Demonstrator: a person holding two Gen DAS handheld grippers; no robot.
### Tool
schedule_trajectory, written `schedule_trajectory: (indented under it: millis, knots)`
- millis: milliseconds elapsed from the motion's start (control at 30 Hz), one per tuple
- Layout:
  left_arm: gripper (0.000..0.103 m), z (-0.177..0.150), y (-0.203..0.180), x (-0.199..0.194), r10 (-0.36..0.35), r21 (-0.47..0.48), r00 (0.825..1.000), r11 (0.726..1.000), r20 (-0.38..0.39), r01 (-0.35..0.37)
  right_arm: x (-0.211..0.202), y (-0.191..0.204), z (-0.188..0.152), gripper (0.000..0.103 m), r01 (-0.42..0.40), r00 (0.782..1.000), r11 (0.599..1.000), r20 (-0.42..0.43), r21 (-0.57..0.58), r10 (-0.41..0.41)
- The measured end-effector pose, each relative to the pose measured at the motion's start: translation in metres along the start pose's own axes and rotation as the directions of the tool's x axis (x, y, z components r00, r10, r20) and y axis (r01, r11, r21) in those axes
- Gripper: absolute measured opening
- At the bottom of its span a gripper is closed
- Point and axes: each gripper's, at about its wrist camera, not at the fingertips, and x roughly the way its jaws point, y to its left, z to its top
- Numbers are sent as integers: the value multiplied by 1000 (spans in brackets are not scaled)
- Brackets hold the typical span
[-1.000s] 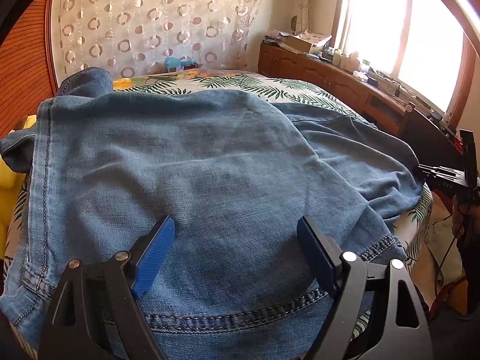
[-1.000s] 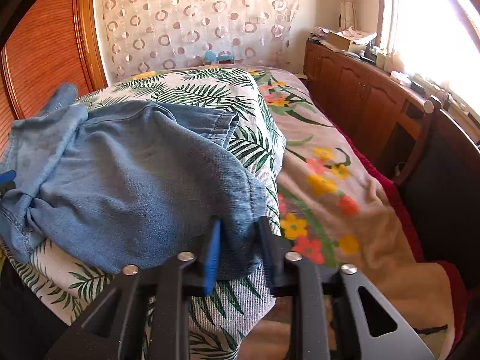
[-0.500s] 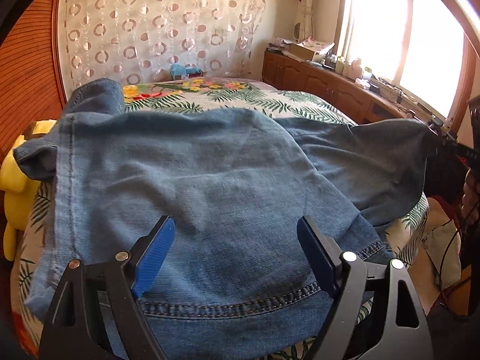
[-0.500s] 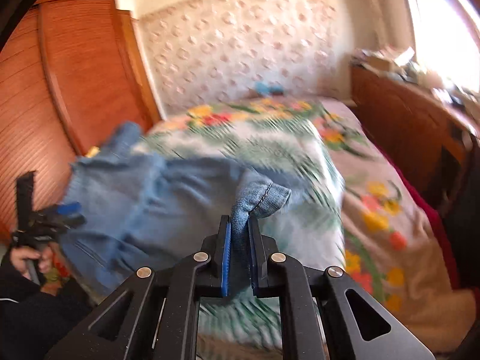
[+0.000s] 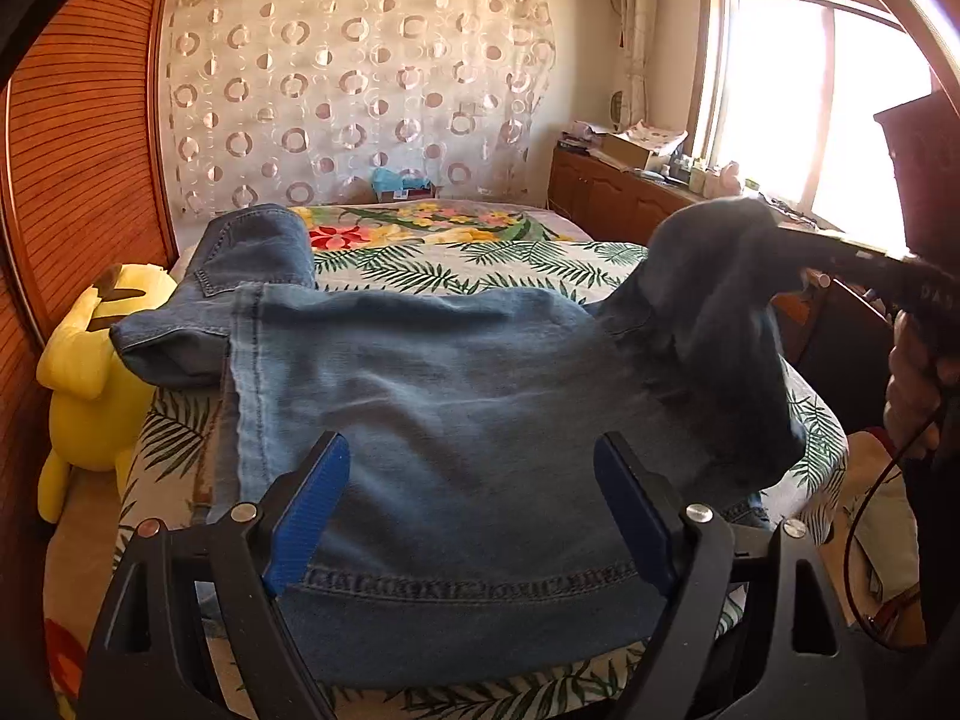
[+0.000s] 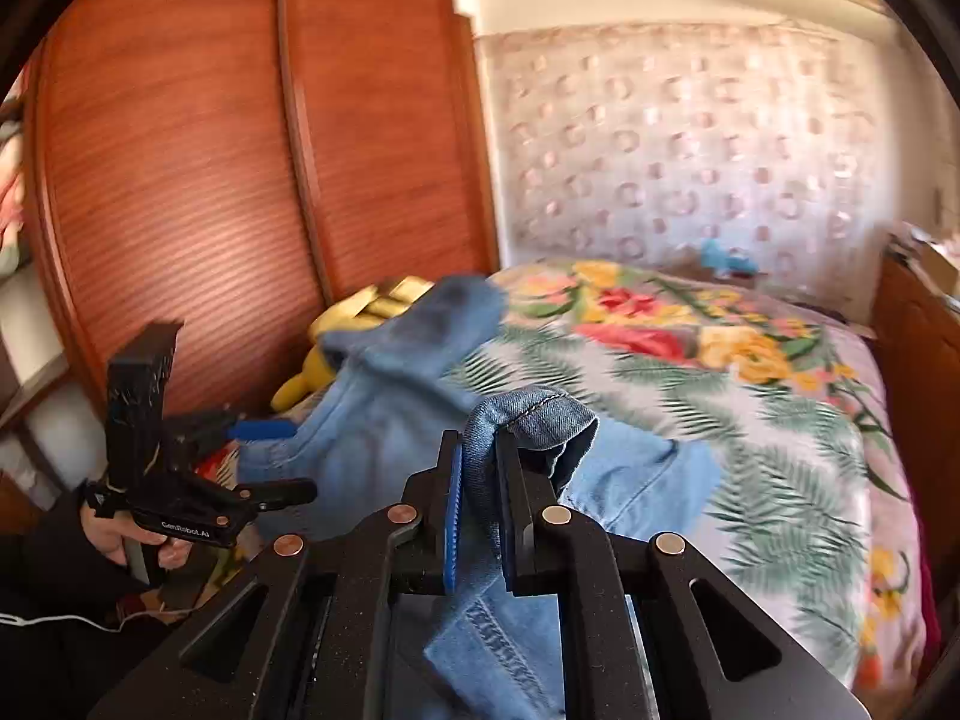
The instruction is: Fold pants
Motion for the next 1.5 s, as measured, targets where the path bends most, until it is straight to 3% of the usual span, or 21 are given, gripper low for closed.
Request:
schedule_trajectory:
  millis: [133,200,433,533,800,867,933,1000,1267,1300,1333,1367,1500]
  knots:
    - [84,-7,8,3,-1,-24,1000,1000,-14,1,41,7,-2,10,-34,997,999,-72,-5,33]
    - [84,-9,10,7,-1,-26,1000,1000,-19,0,55,5,-3,16,-44,993,999,-107,-18,42]
    - [84,-12,5,20,-32,-35,999,999,-40,30,69,-21,-3,29,70,990,997,-124,21,-67]
    - [84,-11,-2,24,-42,-26,998,999,-38,41,69,-30,-12,40,132,983,990,-137,41,-125]
    - [84,-8,-16,40,-65,14,996,998,-56,66,86,-30,-36,42,166,968,981,-205,96,-144]
    - [77,-8,-15,43,-79,20,995,997,-65,81,85,-29,-40,42,158,967,981,-217,111,-132]
    - [57,-8,-15,47,-91,21,993,995,-80,93,92,-30,-42,42,150,966,981,-230,122,-119]
    - [46,-9,-15,53,-94,23,991,995,-99,97,98,-29,-43,42,150,962,980,-248,130,-114]
    - [27,-14,-18,67,-104,37,984,993,-147,111,116,-34,-49,42,102,959,974,-282,202,-42]
    - [16,-14,-20,67,-107,40,984,993,-144,114,118,-35,-48,42,95,958,973,-284,208,-33]
    - [10,-13,-21,65,-113,42,984,992,-139,119,122,-38,-48,30,92,959,974,-282,209,-30]
    - [10,-12,-22,62,-117,42,985,991,-129,124,122,-36,-45,11,85,960,976,-279,201,-26]
    - [9,3,-28,32,-153,40,987,987,-53,155,107,-34,-21,3,39,979,985,-204,167,-5]
